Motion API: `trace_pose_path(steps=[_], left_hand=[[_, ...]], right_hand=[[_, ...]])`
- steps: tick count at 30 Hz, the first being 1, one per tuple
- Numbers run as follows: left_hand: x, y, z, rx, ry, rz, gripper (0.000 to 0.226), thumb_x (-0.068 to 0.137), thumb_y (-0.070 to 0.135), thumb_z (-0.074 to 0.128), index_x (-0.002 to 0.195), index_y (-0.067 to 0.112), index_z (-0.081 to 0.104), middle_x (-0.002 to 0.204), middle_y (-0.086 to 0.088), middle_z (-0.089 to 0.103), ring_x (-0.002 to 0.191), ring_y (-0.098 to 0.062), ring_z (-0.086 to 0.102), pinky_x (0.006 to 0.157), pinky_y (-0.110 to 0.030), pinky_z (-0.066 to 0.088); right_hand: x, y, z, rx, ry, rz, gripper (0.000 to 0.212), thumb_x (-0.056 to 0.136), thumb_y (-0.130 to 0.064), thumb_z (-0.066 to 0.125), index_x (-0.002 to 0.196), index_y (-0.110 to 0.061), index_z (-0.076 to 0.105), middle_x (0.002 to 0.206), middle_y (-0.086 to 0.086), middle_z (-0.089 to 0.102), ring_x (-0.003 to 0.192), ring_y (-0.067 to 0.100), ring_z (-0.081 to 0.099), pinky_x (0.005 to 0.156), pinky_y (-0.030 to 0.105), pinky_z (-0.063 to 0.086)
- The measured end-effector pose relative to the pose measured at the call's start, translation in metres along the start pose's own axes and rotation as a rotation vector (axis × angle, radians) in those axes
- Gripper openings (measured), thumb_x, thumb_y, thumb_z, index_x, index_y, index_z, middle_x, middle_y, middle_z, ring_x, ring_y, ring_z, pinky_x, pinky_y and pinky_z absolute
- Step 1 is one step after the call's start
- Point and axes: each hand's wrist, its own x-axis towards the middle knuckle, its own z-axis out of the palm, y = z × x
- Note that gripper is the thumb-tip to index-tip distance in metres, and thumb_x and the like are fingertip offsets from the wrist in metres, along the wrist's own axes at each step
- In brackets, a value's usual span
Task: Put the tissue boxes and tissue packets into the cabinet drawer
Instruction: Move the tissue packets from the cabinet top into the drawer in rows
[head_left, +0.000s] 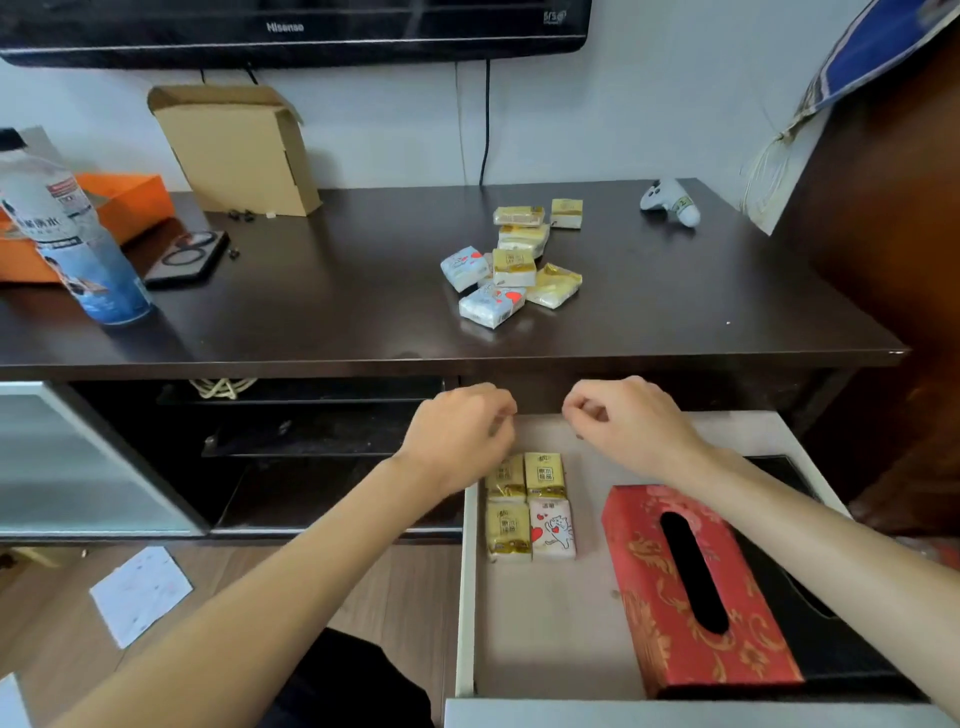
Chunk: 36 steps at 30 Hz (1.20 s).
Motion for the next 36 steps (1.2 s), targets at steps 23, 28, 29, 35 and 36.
trace_pose_path(steps=[23,28,29,35,36], left_hand=[[0.263,-0.033,-0.050,0.187,-0.076,-0.298,0.050,0.086,0.055,0.050,0.116,0.017,0.060,0.110,-0.004,0.064,0.098,-0.026,0.058,0.079,-0.041,0.051],[0.298,-0.041,-0.026,0.158,-0.262,-0.429,0.072,0.074,0.074,0.055,0.122,0.021,0.054,0.113,-0.003,0.061,0.102,-0.026,0.058,0.080,-0.039,0.045],[0.302,-0.043,-0.023,0.168,-0.249,-0.420,0.067,0.073,0.073,0.058,0.115,0.022,0.055,0.107,-0.001,0.062,0.096,-0.024,0.058,0.076,-0.038,0.045],[0.311,-0.044,-0.027,0.170,-0.154,-0.331,0.053,0.076,0.059,0.067,0.112,0.022,0.056,0.102,0.001,0.062,0.088,-0.021,0.057,0.069,-0.036,0.043],[0.311,-0.044,-0.032,0.162,-0.145,-0.318,0.056,0.076,0.057,0.068,0.117,0.021,0.056,0.104,0.000,0.062,0.091,-0.022,0.057,0.071,-0.036,0.045]], right_hand=[[0.223,0.051,-0.067,0.001,-0.064,0.148,0.036,0.093,-0.022,0.060,0.129,-0.021,0.063,0.133,0.001,0.063,0.122,0.021,0.058,0.099,0.041,0.050],[0.252,0.068,-0.057,-0.038,-0.091,0.129,0.041,0.094,-0.017,0.056,0.135,-0.019,0.058,0.141,0.003,0.055,0.130,0.025,0.051,0.102,0.041,0.046],[0.259,0.069,-0.057,-0.040,-0.084,0.122,0.041,0.095,-0.016,0.056,0.136,-0.019,0.058,0.142,0.003,0.054,0.131,0.025,0.051,0.102,0.040,0.045],[0.290,0.066,-0.056,-0.015,-0.025,0.083,0.040,0.094,-0.017,0.056,0.134,-0.016,0.059,0.138,0.006,0.058,0.126,0.025,0.054,0.087,0.033,0.041],[0.295,0.064,-0.057,-0.019,-0.009,0.080,0.039,0.095,-0.016,0.055,0.133,-0.015,0.059,0.138,0.007,0.058,0.125,0.026,0.055,0.086,0.033,0.042]])
